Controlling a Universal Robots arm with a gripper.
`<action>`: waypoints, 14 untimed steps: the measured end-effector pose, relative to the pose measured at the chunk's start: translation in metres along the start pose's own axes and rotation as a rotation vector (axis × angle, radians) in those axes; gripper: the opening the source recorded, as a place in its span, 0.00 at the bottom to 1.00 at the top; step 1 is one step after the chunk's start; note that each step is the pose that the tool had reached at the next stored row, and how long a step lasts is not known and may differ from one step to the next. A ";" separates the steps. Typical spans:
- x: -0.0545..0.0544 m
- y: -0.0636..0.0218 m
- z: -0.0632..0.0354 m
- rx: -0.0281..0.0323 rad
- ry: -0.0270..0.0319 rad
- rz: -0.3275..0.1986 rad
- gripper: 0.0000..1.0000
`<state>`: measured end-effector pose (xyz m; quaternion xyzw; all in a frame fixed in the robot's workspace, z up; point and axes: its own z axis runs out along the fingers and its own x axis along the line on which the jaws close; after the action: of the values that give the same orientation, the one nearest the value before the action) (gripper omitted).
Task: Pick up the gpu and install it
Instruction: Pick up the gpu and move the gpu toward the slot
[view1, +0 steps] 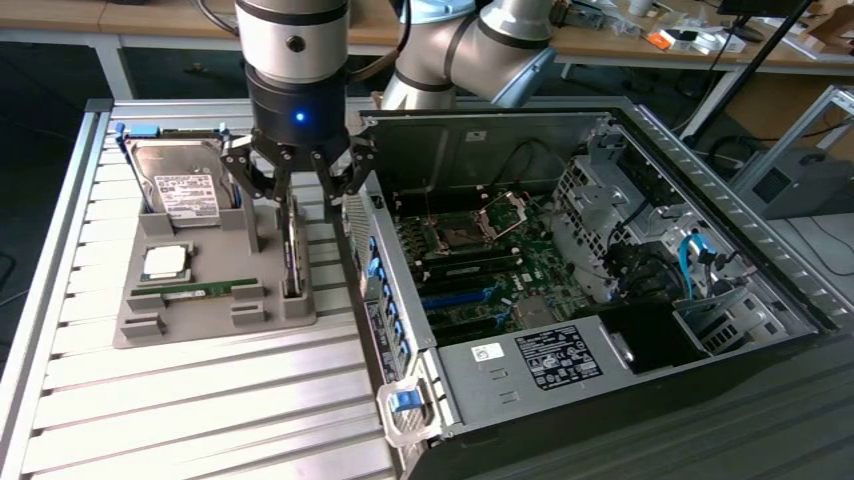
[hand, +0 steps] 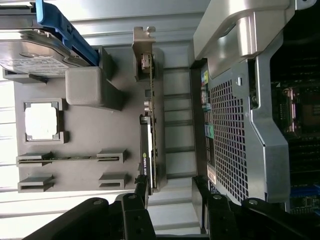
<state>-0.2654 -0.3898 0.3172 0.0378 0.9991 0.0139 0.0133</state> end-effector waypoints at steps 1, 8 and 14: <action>0.000 0.0000 0.0002 0.0001 -0.0001 0.000 0.48; 0.000 -0.0001 0.0024 0.0011 -0.0001 0.000 0.48; 0.000 -0.0001 0.0043 0.0016 -0.0002 0.000 0.48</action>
<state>-0.2657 -0.3898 0.3130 0.0378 0.9991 0.0131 0.0134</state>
